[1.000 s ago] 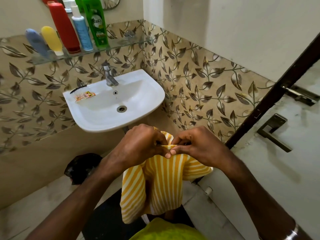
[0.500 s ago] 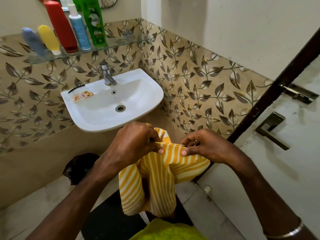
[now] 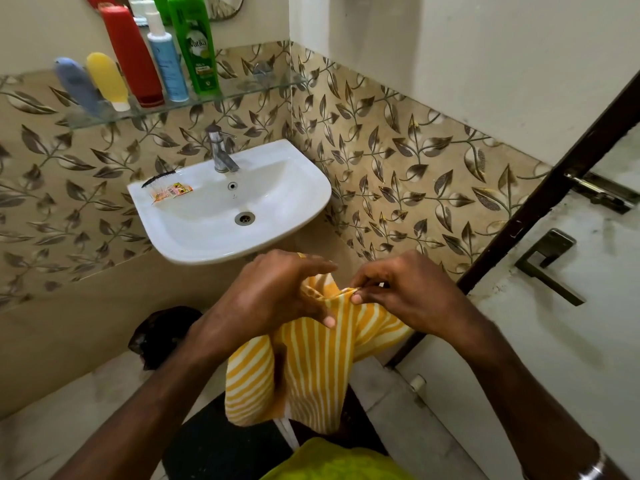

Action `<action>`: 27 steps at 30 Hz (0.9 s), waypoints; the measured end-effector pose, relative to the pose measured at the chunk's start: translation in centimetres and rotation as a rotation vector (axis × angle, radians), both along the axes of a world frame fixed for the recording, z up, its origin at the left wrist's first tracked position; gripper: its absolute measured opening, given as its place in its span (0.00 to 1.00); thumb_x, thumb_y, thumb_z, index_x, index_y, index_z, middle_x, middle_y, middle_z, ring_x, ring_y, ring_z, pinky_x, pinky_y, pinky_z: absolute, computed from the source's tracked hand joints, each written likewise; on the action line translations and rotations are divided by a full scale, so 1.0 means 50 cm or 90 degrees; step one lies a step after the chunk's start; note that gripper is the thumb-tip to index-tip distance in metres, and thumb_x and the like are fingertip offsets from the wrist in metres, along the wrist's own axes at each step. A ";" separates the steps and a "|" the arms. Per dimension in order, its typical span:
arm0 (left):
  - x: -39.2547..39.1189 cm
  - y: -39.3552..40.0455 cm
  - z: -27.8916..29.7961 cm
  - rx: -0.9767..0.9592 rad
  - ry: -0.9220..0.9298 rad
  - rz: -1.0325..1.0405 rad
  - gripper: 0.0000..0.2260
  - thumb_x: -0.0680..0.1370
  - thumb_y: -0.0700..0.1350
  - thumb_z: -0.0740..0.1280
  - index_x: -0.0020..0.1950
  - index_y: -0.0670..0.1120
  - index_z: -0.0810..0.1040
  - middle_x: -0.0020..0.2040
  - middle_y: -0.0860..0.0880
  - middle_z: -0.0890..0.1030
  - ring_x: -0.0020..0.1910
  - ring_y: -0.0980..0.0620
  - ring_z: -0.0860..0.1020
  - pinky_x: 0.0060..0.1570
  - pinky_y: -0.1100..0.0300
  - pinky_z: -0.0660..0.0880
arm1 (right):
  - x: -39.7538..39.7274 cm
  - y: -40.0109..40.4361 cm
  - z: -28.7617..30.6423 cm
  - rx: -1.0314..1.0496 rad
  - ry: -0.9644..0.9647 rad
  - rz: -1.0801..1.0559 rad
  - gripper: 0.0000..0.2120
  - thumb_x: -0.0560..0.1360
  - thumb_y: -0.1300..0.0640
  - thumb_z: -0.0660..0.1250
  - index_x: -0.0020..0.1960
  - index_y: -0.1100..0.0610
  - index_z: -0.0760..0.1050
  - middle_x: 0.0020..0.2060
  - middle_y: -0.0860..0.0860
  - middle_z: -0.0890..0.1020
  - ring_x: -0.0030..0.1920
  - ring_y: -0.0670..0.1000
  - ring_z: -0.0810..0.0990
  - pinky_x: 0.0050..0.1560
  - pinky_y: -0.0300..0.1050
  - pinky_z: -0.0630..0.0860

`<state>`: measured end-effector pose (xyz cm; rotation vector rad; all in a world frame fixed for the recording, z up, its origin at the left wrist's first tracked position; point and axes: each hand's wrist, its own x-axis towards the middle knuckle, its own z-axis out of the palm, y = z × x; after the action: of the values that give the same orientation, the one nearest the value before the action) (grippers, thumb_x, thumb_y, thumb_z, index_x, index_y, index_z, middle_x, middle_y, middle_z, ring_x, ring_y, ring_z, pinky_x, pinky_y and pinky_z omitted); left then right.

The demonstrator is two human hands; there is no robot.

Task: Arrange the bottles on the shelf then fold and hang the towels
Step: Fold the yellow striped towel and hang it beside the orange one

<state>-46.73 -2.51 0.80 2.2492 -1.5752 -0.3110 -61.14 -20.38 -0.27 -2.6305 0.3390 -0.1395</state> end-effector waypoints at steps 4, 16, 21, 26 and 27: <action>-0.020 -0.024 -0.016 -0.001 0.052 -0.018 0.28 0.66 0.65 0.75 0.64 0.57 0.81 0.52 0.55 0.86 0.50 0.56 0.84 0.45 0.58 0.79 | 0.004 0.014 0.003 -0.034 -0.023 0.021 0.08 0.73 0.45 0.74 0.51 0.44 0.84 0.43 0.43 0.87 0.41 0.43 0.83 0.42 0.49 0.81; -0.006 -0.022 -0.012 -0.074 0.038 0.068 0.10 0.71 0.52 0.77 0.51 0.52 0.87 0.47 0.55 0.87 0.45 0.59 0.83 0.40 0.66 0.72 | -0.036 -0.044 0.008 -0.133 0.125 -0.052 0.12 0.76 0.42 0.70 0.58 0.42 0.81 0.51 0.43 0.86 0.50 0.44 0.82 0.49 0.45 0.79; -0.002 -0.017 -0.005 -0.078 0.037 0.082 0.10 0.71 0.51 0.77 0.51 0.51 0.87 0.46 0.54 0.87 0.45 0.57 0.84 0.45 0.56 0.80 | -0.046 -0.063 0.015 -0.140 0.068 -0.080 0.12 0.76 0.46 0.71 0.59 0.43 0.82 0.49 0.44 0.86 0.49 0.46 0.82 0.50 0.48 0.80; -0.004 -0.017 -0.004 -0.084 0.029 0.108 0.10 0.71 0.51 0.77 0.50 0.50 0.87 0.45 0.53 0.87 0.44 0.56 0.83 0.45 0.58 0.79 | -0.036 -0.056 -0.027 -0.137 -0.154 -0.133 0.09 0.74 0.55 0.75 0.54 0.52 0.85 0.48 0.50 0.79 0.46 0.48 0.80 0.45 0.46 0.83; -0.004 -0.016 -0.003 -0.088 0.027 0.114 0.10 0.71 0.51 0.77 0.50 0.51 0.87 0.45 0.53 0.87 0.44 0.55 0.84 0.45 0.57 0.79 | -0.034 -0.054 -0.035 -0.138 -0.180 -0.147 0.08 0.73 0.55 0.75 0.52 0.53 0.85 0.49 0.50 0.77 0.48 0.49 0.79 0.45 0.44 0.83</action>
<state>-46.96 -3.31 0.63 2.2405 -1.3199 -0.1933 -62.83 -23.07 -2.04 -2.7231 0.5543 -0.6504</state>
